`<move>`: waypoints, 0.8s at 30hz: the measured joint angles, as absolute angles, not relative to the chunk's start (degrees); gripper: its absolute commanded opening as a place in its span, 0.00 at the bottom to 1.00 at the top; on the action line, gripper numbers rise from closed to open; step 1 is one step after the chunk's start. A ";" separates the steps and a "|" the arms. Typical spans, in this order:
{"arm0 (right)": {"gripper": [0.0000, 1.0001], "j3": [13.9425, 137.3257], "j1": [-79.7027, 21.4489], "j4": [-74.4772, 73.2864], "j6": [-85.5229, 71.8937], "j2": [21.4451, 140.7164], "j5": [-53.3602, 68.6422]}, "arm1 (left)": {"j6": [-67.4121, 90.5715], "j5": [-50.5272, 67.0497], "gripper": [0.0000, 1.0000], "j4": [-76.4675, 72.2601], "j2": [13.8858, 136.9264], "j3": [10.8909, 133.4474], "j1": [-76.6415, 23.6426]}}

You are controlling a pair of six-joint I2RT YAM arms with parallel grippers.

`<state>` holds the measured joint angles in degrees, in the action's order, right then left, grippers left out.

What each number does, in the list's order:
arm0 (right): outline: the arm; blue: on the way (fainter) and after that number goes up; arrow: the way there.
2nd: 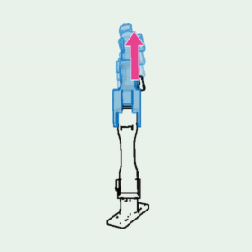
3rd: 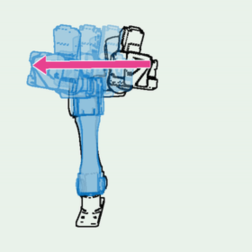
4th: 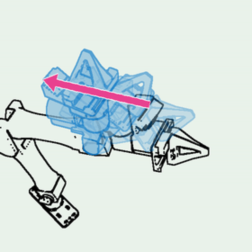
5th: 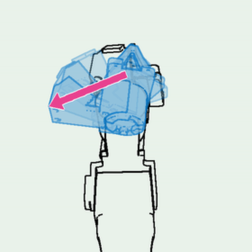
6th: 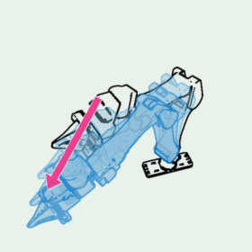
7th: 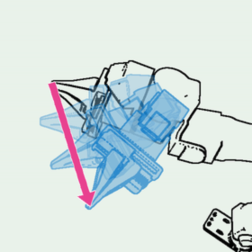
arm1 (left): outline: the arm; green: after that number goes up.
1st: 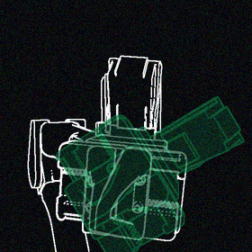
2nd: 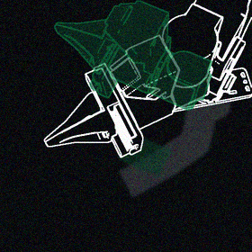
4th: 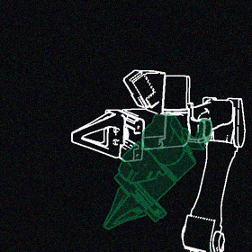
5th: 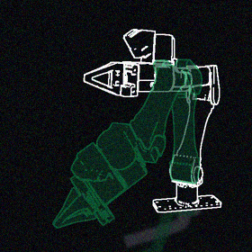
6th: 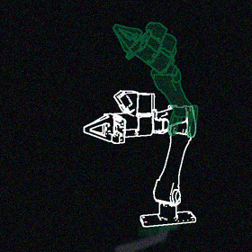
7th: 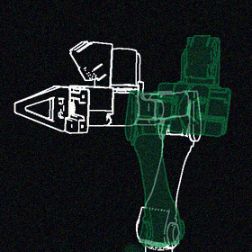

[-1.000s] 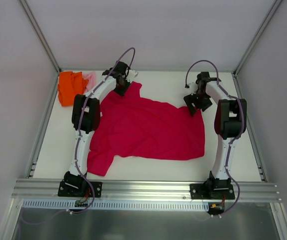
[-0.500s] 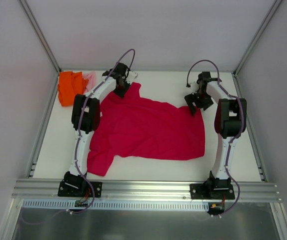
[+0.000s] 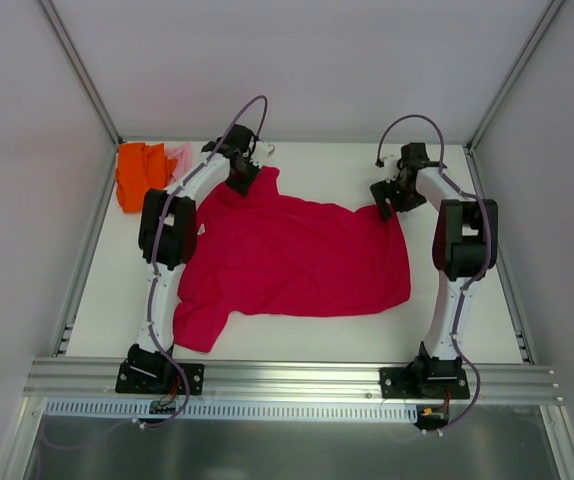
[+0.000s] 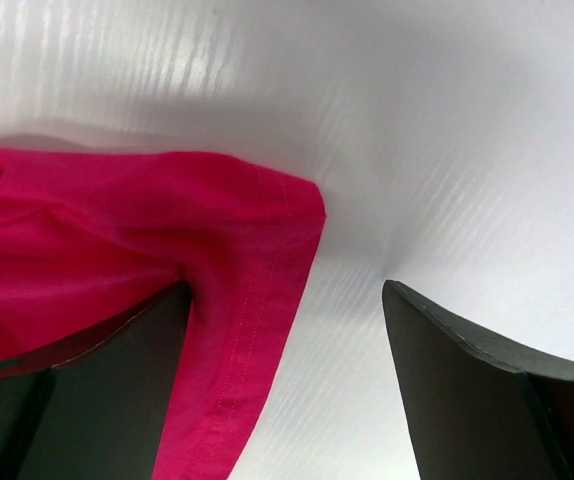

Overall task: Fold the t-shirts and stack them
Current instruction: Grap the side of the flattened tshirt furthest away from the robot with both arms

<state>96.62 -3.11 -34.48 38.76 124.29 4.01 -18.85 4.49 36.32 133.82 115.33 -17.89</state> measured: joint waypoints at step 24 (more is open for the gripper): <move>0.84 103.59 -2.70 -35.68 38.57 127.15 10.04 | -18.79 5.04 0.00 36.32 133.80 115.18 -17.89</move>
<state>103.59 -2.70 -35.68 38.57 127.15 10.04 -18.79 5.04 36.32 133.80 115.18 -17.89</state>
